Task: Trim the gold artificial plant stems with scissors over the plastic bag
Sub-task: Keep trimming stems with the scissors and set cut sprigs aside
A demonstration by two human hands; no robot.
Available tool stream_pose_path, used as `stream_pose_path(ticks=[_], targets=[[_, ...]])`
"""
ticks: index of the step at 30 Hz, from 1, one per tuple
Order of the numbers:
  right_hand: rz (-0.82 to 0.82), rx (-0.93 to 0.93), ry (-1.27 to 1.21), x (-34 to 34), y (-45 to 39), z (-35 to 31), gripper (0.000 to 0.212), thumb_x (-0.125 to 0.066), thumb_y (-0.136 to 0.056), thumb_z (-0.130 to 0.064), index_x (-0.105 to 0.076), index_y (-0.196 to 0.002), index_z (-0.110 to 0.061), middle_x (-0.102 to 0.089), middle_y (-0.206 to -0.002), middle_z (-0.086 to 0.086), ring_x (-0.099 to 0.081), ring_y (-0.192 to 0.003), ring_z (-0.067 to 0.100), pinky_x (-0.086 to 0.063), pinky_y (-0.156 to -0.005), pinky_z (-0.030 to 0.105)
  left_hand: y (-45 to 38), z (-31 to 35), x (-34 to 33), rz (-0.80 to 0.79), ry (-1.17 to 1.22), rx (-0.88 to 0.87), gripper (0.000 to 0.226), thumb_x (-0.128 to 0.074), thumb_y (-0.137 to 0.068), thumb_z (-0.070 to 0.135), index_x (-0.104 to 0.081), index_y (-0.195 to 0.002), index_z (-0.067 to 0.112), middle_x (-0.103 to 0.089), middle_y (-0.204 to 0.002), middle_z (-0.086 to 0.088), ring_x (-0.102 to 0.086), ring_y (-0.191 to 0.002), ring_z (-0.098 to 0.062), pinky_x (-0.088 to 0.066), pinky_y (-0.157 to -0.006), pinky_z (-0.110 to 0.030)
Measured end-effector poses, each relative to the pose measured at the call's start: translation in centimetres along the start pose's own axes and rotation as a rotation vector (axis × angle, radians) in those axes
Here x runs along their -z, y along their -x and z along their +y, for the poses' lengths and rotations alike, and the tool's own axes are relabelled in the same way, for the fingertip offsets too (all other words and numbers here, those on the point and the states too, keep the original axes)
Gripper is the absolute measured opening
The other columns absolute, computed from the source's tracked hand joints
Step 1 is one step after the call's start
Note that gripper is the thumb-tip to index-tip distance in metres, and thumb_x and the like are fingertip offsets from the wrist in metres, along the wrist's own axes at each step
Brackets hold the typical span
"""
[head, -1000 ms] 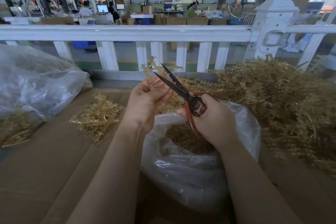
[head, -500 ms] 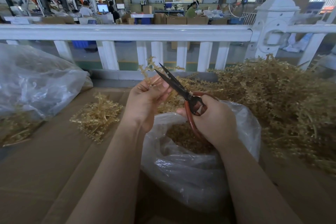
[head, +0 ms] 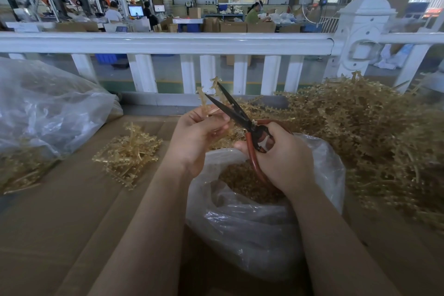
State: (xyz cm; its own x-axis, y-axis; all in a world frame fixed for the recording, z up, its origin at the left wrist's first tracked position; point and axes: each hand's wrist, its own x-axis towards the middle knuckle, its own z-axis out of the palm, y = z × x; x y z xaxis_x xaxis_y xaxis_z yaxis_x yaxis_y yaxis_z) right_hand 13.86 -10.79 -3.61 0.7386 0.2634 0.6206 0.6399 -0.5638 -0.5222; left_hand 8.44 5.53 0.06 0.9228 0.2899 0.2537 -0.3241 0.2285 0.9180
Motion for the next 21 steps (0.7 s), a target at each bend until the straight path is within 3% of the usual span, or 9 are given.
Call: stream_pose_path(ticks=[6,10,17,21], targets=[[0.034,-0.008,0.043,-0.37,0.05,0.28,0.064,-0.045,-0.065,-0.089,-0.055,-0.073,-0.027,-0.049,-0.061,-0.022,-0.048,-0.06,-0.002,-0.042,-0.054,0.024,-0.1,-0.11,-0.06,0.005,-0.021,-0.01,0.014,-0.065,-0.084,-0.004,-0.069,-0.078,0.008,-0.059,-0.081,-0.014,-0.055,-0.076,-0.022,-0.056,-0.077,-0.025],[0.029,-0.006,0.054,-0.42,0.05,0.32,0.071,-0.042,-0.064,-0.091,-0.057,-0.073,-0.023,-0.054,-0.062,-0.017,-0.055,-0.062,0.009,-0.048,-0.058,0.03,-0.14,-0.21,-0.03,0.009,-0.017,-0.006,0.014,-0.064,-0.085,-0.003,-0.069,-0.078,0.008,-0.063,-0.078,-0.012,-0.059,-0.074,-0.019,-0.055,-0.073,-0.024],[0.002,-0.012,0.009,-0.57,0.1,0.62,0.058,-0.046,-0.064,-0.09,-0.047,-0.067,-0.032,-0.052,-0.06,-0.019,-0.051,-0.061,-0.001,-0.043,-0.055,0.024,-0.14,-0.39,0.03,-0.007,0.027,0.02,0.018,-0.062,-0.087,-0.003,-0.069,-0.078,0.011,-0.069,-0.073,-0.001,-0.065,-0.074,-0.013,-0.055,-0.078,-0.024],[0.012,0.009,0.0,-0.59,0.07,0.6,0.054,-0.048,-0.066,-0.089,-0.046,-0.069,-0.036,-0.051,-0.061,-0.02,-0.052,-0.063,0.003,-0.04,-0.055,0.021,-0.16,-0.26,0.14,-0.027,0.047,0.021,0.017,-0.06,-0.088,-0.004,-0.066,-0.08,0.009,-0.068,-0.072,-0.001,-0.064,-0.071,-0.012,-0.053,-0.079,-0.025]])
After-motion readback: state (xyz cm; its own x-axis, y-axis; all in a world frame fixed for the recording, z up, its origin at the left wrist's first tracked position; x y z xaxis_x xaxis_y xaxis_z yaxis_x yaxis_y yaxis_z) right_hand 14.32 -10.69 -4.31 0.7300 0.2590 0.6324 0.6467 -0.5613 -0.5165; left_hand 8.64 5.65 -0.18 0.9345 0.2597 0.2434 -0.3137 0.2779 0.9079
